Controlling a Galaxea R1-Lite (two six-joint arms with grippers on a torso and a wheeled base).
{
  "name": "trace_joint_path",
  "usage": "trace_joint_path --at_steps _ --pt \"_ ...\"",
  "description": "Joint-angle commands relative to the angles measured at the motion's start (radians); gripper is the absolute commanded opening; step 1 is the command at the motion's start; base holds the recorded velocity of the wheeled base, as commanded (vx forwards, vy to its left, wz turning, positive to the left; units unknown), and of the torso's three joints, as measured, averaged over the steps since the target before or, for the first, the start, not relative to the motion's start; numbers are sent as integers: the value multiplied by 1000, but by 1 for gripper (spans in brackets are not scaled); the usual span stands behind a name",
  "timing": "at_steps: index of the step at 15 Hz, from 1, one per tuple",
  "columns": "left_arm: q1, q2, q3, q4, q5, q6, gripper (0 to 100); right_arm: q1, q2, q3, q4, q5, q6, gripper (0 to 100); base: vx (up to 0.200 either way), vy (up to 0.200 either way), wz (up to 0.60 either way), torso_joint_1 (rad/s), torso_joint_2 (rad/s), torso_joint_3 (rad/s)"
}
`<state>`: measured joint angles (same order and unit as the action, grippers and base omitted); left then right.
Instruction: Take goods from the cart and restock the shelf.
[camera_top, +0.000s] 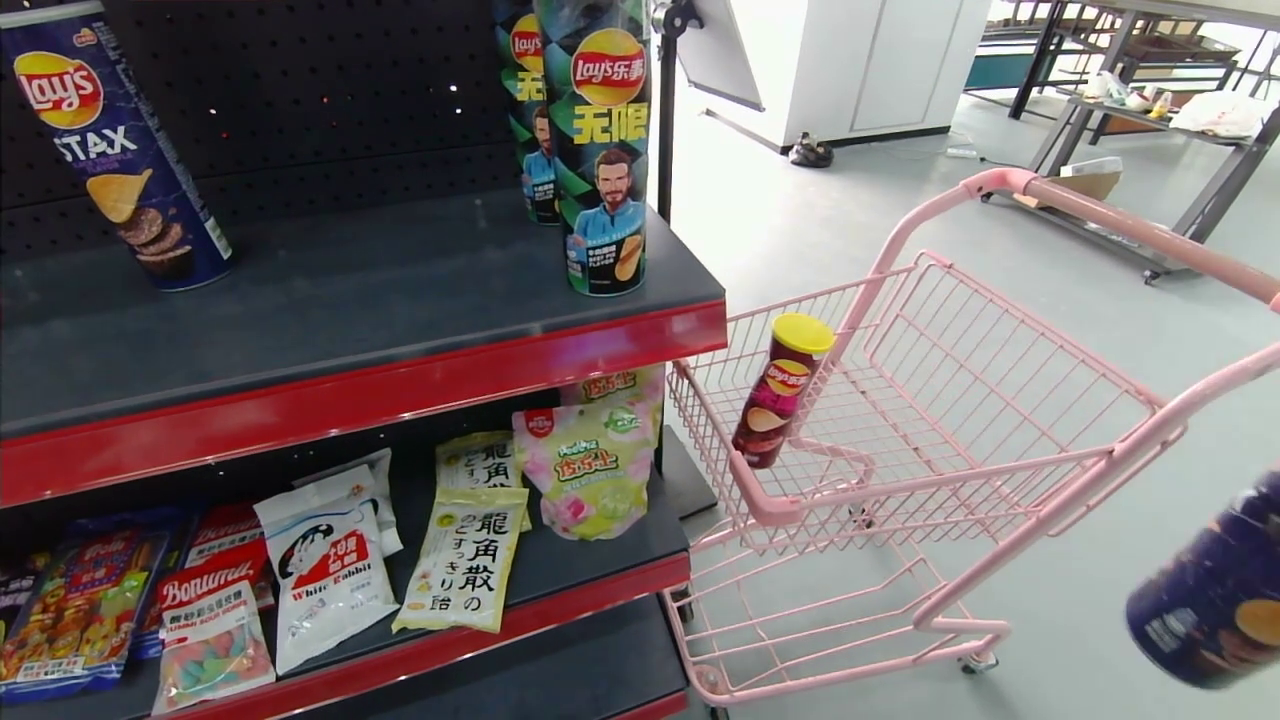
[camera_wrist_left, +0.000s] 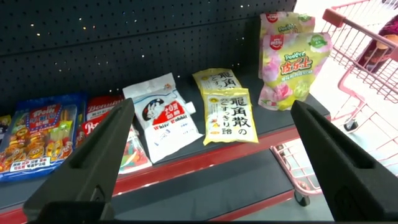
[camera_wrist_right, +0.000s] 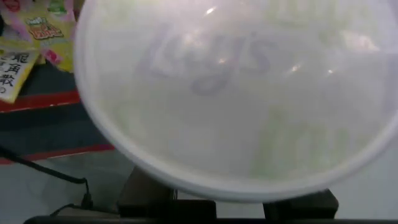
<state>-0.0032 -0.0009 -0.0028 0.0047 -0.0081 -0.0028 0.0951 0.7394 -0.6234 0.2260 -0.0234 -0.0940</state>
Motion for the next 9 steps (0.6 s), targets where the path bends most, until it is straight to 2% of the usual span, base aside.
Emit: trace_joint_path --at_steps 1,4,9 --pt "0 1 0 0 0 1 100 -69 -198 44 52 -4 -7 0 0 0 0 0 0 0" --pt "0 1 1 0 0 1 100 -64 -176 21 46 -4 -10 0 0 0 0 84 -344 -235" --pt "0 1 0 0 0 0 100 -61 -89 -38 41 39 -47 0 0 0 0 174 -526 -358"
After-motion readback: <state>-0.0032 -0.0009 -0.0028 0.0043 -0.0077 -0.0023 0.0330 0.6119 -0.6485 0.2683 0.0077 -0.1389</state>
